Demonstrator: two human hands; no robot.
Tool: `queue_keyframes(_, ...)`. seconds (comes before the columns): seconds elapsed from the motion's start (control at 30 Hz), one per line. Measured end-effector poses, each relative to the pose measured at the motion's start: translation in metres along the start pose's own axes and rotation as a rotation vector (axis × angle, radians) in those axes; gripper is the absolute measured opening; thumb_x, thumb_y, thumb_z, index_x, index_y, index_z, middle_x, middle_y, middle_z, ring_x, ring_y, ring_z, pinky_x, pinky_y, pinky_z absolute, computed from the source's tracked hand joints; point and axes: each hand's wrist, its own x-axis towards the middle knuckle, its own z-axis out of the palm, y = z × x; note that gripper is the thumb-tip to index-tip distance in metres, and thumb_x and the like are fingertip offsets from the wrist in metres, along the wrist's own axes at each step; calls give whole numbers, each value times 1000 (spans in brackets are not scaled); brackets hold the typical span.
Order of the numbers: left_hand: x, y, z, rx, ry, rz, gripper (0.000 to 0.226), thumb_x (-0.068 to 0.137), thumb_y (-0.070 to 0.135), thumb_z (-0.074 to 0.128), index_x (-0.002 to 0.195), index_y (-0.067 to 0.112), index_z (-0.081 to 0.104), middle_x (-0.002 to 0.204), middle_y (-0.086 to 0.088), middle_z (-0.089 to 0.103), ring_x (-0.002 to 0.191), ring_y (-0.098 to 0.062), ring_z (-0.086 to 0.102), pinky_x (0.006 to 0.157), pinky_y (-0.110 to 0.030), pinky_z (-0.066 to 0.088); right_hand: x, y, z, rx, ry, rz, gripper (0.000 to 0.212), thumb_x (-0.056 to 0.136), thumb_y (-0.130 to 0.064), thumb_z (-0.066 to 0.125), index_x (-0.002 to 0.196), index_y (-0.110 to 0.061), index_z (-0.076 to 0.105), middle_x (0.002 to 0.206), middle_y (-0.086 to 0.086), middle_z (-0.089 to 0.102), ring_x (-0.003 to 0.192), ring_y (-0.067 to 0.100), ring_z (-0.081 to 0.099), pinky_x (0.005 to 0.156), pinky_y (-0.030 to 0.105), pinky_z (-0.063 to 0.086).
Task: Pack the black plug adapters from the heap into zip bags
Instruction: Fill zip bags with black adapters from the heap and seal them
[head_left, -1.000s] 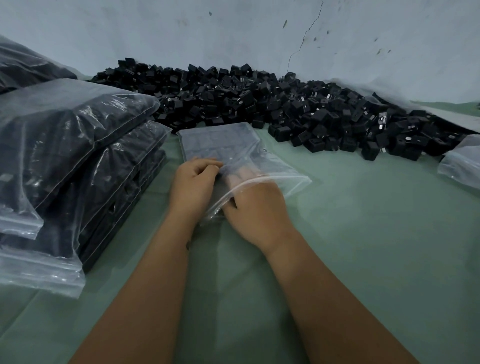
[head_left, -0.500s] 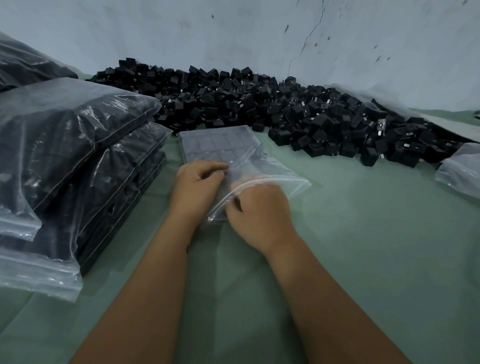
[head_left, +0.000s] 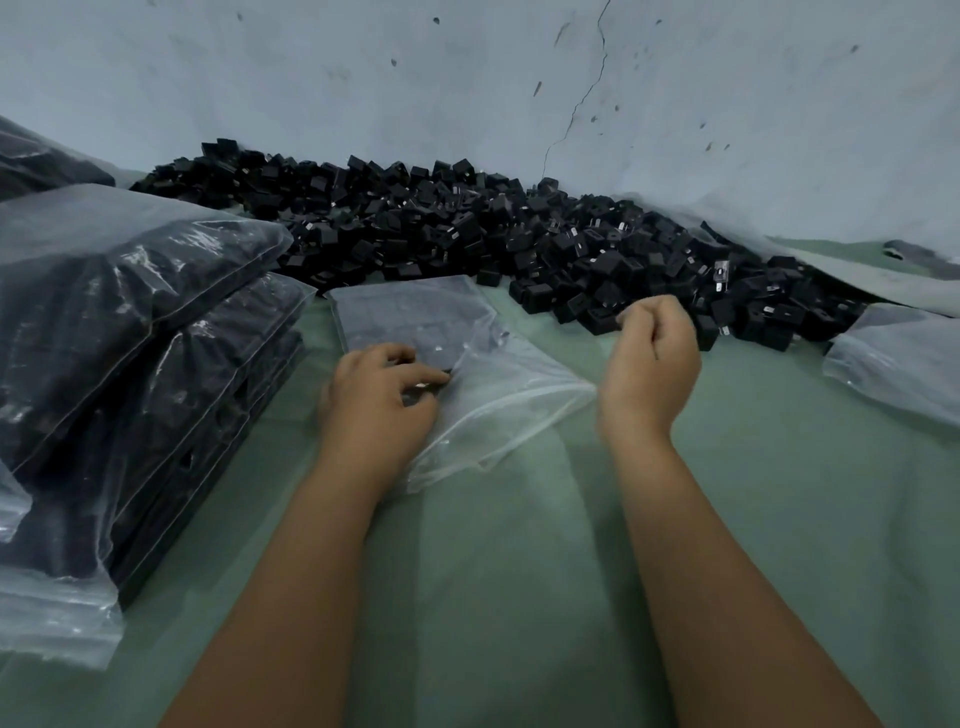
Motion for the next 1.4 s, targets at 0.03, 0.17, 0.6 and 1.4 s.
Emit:
queue_keyframes(0.03, 0, 0, 0, 24, 2, -3, 25, 88, 24, 63, 105, 39, 74, 131, 9, 57, 128, -20, 38, 110, -41, 32, 13, 7, 5, -77, -64, 32, 15, 82, -16, 43, 77, -21, 57, 81, -11, 49, 82, 13, 53, 64, 27, 36)
queue_keyframes(0.17, 0, 1, 1, 96, -41, 4, 30, 88, 27, 62, 107, 49, 69, 151, 15, 40, 143, -15, 15, 114, -34, 9, 46, 34, 35, -418, -568, 1, 39, 89, -17, 45, 118, -39, 59, 135, 2, 37, 128, 21, 29, 105, 30, 25)
queue_keyframes(0.6, -3, 2, 0, 272, -187, 102, 49, 93, 24, 46, 130, 57, 49, 158, 22, 24, 146, -9, 2, 114, -44, -5, 42, 57, 33, -603, -560, -504, 17, 82, -27, 67, 98, -29, 70, 109, 0, 57, 109, 22, 43, 90, 27, 25)
queue_keyframes(1.4, -24, 31, -5, 136, -306, 385, 38, 91, 38, 63, 128, 30, 63, 138, 5, 57, 135, -15, 41, 114, -35, 29, -46, 4, -26, 120, -363, -91, 35, 70, -20, 81, 89, -41, 61, 94, -12, 55, 74, -2, 58, 66, 4, 42)
